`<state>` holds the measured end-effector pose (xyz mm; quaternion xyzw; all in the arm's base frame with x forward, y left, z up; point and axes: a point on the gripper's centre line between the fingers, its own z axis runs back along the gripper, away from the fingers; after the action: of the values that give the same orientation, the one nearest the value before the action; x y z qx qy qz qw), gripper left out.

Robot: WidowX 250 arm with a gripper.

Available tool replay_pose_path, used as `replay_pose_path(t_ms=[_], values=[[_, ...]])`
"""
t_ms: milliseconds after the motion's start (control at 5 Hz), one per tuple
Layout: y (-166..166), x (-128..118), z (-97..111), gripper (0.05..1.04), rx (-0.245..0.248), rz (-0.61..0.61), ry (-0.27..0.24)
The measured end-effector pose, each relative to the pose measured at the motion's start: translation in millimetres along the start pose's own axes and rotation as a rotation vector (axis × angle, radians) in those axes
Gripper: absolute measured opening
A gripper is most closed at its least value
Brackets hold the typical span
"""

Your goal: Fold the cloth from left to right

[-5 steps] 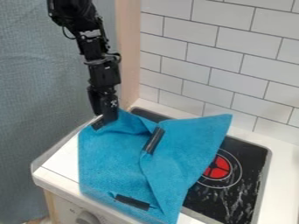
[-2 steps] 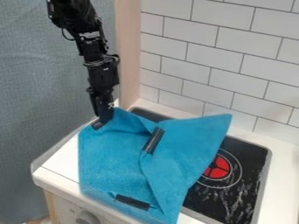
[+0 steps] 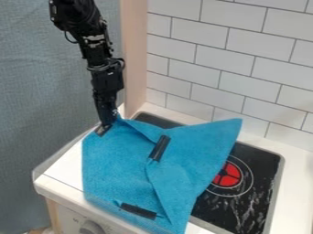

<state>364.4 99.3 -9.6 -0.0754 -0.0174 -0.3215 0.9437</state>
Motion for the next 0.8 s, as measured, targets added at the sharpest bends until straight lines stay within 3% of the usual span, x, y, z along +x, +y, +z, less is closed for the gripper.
replay_pose_path(t_ms=[200,400,600,800], values=[[-3,-2,0,0.048,0.006,0.002,-0.002],[-19,0,-8,0.048,-0.030,-0.019,0.018],[-38,16,1,0.048,-0.049,-0.052,-0.006],[-55,27,32,0.048,-0.013,-0.076,-0.046]])
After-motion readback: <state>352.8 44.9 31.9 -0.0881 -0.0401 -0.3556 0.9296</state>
